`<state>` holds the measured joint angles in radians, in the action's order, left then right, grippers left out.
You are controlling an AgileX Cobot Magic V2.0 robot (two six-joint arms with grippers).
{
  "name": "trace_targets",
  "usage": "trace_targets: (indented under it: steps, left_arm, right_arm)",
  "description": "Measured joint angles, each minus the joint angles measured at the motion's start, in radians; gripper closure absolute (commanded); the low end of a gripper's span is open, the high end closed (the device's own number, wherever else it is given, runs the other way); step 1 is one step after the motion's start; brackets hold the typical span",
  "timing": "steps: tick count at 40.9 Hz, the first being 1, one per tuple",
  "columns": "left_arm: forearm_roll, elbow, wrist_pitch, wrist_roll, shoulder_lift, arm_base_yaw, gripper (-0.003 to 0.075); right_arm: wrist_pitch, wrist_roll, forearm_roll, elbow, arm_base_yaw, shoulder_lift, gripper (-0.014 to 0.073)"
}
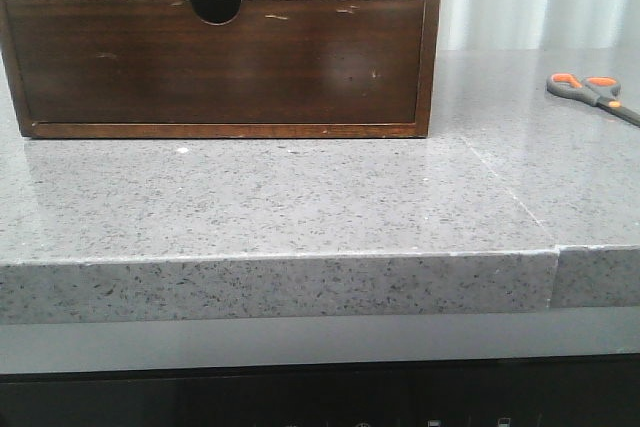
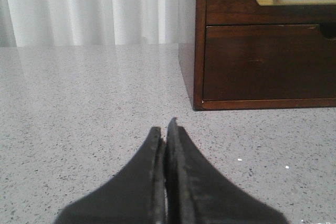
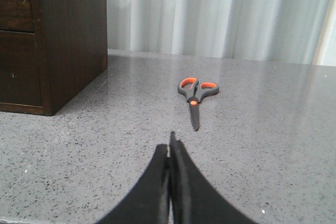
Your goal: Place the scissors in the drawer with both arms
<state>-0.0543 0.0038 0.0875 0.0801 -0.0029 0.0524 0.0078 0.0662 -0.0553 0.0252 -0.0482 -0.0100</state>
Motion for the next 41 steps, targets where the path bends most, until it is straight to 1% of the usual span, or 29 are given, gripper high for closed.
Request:
trace_targets:
  steps: [8,11,15,19,26,28,37,41]
  left_arm:
    - [0.0,0.0,-0.005,0.0,0.0,0.0,0.0741]
    - [0.0,0.0,-0.038,0.0,0.0,0.0,0.0741]
    - [0.0,-0.002,-0.051,0.0,0.0,0.0,0.0741]
    - [0.0,-0.023,-0.033,0.0,0.0,0.0,0.0741]
    - [0.0,-0.161,-0.017,0.0,0.0,0.0,0.0741]
    - [0.0,-0.219,0.007,0.0,0.0,0.0,0.0741]
    - [0.0,-0.448,0.185,0.0,0.003,0.0,0.0741]
    - [0.0,-0.537,0.244,0.0,0.048,0.0,0.0741]
  right_arm:
    - [-0.049,0.0,0.0,0.0,0.0,0.0,0.0662]
    - [-0.05,0.0,0.0,0.0,0.0,0.0,0.0662]
    - [0.001,0.0,0.0,-0.018,0.0,0.0,0.0662]
    - [0.07,0.0,0.0,-0.081,0.0,0.0,0.0662]
    - [0.178,0.0,0.0,-0.248,0.0,0.0,0.0662]
    - [0.206,0.0,0.0,-0.299,0.0,0.014,0.0662]
    - [0.339,0.0,0.0,-0.528,0.0,0.174,0.0662]
    - [0.394,0.0,0.0,-0.615,0.0,0.258,0.0662]
